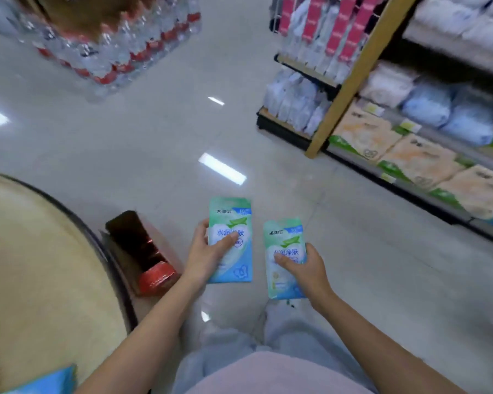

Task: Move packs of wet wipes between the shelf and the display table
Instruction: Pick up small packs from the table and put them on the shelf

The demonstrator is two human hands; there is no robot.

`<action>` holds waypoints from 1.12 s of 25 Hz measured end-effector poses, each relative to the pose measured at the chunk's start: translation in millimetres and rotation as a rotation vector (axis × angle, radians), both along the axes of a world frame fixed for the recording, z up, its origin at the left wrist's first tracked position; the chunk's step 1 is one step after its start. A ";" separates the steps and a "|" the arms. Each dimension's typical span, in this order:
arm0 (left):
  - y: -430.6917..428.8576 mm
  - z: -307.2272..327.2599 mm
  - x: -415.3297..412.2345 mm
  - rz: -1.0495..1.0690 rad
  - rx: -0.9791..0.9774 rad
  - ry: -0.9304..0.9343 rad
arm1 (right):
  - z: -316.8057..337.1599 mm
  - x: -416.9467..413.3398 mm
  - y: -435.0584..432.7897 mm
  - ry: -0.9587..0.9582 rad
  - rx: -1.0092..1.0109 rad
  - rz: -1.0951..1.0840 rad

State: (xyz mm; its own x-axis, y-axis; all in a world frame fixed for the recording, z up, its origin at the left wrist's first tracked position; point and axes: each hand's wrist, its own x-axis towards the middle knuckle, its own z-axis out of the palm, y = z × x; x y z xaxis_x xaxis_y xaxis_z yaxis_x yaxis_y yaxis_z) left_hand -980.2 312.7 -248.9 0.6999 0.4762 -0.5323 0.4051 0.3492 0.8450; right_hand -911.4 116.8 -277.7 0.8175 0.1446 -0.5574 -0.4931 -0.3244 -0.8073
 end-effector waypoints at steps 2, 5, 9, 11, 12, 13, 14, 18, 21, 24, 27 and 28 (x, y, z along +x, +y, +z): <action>-34.0 4.4 48.0 -0.111 0.044 0.000 | 0.1 21.2 -42.8 0.008 0.020 -0.128; -90.6 9.0 116.6 -0.210 0.057 -0.026 | 3.9 61.5 -104.5 -0.004 0.047 -0.257; -170.5 14.5 196.4 -0.318 0.052 -0.054 | 24.6 130.6 -181.6 -0.089 0.096 -0.412; -207.9 21.7 227.6 -0.370 0.018 -0.056 | 42.9 163.7 -215.0 -0.145 0.110 -0.470; -225.6 24.2 244.3 -0.403 0.014 -0.059 | 50.4 180.9 -231.7 -0.173 0.124 -0.506; -239.3 25.6 260.0 -0.433 0.013 -0.064 | 56.4 196.9 -245.7 -0.193 0.138 -0.535; -251.5 26.9 275.4 -0.459 0.002 -0.070 | 60.9 211.4 -258.4 -0.209 0.147 -0.558; -298.1 22.5 347.2 -0.531 0.007 -0.068 | 66.8 266.2 -307.5 -0.245 0.142 -0.652; -338.6 21.9 415.2 -0.615 -0.014 -0.077 | 67.2 311.5 -345.7 -0.238 0.134 -0.748; -383.7 36.6 493.4 -0.733 -0.001 -0.102 | 73.7 359.1 -384.4 -0.215 0.114 -0.864; -434.2 61.3 569.6 -0.844 0.016 -0.181 | 85.3 402.4 -421.7 -0.244 0.121 -0.943; -450.7 68.3 590.7 -0.876 0.024 -0.206 | 88.3 414.9 -434.6 -0.253 0.118 -0.968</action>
